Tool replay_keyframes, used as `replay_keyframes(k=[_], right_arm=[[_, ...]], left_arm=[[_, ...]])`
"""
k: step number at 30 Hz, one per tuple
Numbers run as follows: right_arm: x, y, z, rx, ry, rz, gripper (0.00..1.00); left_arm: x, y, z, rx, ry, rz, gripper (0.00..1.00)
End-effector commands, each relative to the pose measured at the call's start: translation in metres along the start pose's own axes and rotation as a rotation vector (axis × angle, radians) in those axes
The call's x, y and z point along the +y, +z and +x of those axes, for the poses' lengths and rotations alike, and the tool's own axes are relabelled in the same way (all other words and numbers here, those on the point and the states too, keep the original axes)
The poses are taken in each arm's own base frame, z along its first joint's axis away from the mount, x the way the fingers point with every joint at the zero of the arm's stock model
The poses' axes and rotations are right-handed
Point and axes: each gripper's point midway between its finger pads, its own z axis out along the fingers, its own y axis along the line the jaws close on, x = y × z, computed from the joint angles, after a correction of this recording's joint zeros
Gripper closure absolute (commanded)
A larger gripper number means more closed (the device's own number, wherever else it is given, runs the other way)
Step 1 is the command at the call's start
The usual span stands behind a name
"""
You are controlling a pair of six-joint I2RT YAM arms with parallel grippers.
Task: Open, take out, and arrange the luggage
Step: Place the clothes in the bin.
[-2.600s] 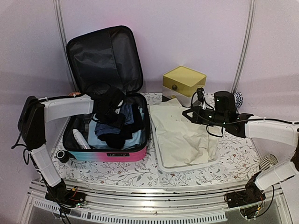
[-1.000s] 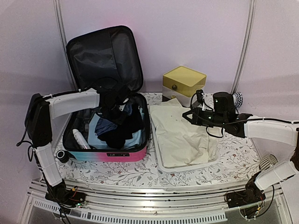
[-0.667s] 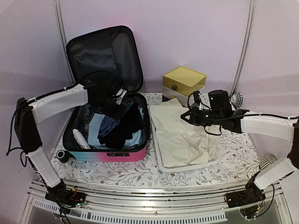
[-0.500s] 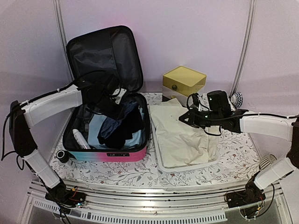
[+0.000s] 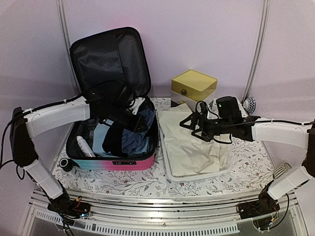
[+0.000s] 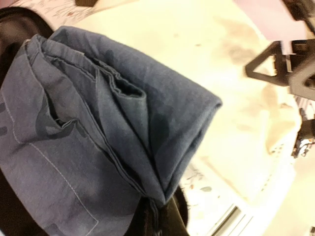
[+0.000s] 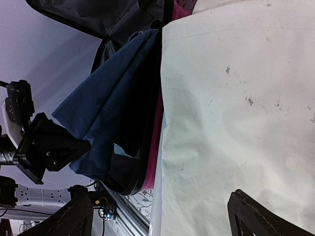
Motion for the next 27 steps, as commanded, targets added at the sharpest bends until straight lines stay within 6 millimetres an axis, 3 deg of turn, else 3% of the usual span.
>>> replay_keyframes(k=[1, 5, 12, 21, 23, 27], right_arm=[[0.002, -0.003, -0.005, -0.032, 0.075, 0.013, 0.03], [-0.011, -0.017, -0.017, -0.111, 0.105, 0.079, 0.03], [-0.046, -0.045, -0.033, -0.178, 0.179, 0.178, 0.03], [-0.072, -0.068, -0.038, -0.181, 0.165, 0.272, 0.04], [-0.078, -0.072, -0.038, -0.176, 0.151, 0.292, 0.05], [-0.087, -0.078, -0.036, -0.165, 0.132, 0.324, 0.07]], left_arm=[[-0.050, 0.003, -0.019, -0.097, 0.032, 0.154, 1.00], [-0.078, 0.012, -0.026, -0.130, 0.050, 0.213, 1.00], [-0.124, 0.046, -0.028, -0.135, 0.082, 0.275, 1.00], [-0.178, 0.083, -0.033, -0.141, 0.130, 0.328, 1.00], [-0.188, 0.101, -0.025, -0.121, 0.147, 0.334, 1.00], [-0.204, 0.117, -0.021, -0.109, 0.170, 0.345, 1.00]])
